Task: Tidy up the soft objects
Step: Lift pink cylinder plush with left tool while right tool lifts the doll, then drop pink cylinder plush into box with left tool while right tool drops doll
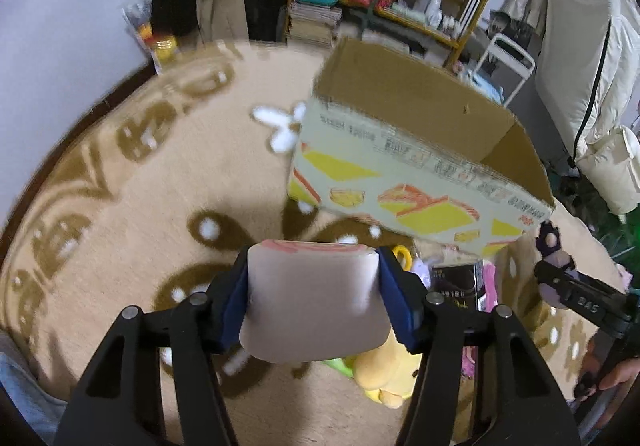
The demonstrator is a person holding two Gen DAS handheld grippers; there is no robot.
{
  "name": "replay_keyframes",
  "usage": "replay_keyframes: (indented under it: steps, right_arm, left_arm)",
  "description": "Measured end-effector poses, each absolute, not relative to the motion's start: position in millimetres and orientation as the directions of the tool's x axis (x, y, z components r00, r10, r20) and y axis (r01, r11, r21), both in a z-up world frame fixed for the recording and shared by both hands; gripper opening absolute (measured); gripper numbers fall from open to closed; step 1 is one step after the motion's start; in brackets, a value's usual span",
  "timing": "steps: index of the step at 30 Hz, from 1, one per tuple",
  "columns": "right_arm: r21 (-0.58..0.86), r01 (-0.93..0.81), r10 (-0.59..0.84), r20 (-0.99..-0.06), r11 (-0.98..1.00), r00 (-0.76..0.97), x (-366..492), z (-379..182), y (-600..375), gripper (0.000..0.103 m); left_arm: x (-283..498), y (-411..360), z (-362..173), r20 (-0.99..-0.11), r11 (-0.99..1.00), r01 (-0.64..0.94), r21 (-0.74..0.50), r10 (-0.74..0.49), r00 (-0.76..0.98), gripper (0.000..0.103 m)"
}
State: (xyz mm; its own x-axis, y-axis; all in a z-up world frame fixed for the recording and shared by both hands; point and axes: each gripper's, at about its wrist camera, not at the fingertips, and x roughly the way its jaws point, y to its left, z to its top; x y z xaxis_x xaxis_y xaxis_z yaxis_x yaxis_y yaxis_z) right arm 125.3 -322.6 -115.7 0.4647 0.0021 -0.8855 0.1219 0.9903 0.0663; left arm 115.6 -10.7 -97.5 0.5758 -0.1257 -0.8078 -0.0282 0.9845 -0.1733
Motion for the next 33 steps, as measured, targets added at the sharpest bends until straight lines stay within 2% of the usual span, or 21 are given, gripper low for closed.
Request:
replay_keyframes:
  steps: [9,17,23,33]
  right_arm:
    - [0.121,0.085,0.044,-0.789,0.989,0.613,116,-65,-315,0.064]
    - [0.125,0.026,0.071,-0.713,0.992,0.697,130,-32,-303,0.064]
    - [0.117,-0.003,0.08,-0.666,0.993,0.742,154,-19,-294,0.065]
    - [0.144,-0.05,0.134,-0.662,0.988,0.737,178,-40,-275,0.065]
  left_arm:
    - [94,-21,-30,-0.604,0.996,0.054,-0.065,-0.082,0.792,0.058]
    - [108,-34,8,-0.486,0.989,0.144,-0.039,-0.145,0.862,0.059]
    - [137,-44,13,-0.473,0.986,0.167,-0.014,-0.154,0.867,0.059]
    - [178,-57,-12,-0.506,0.984,0.176,-0.007,-0.155,0.848,0.06]
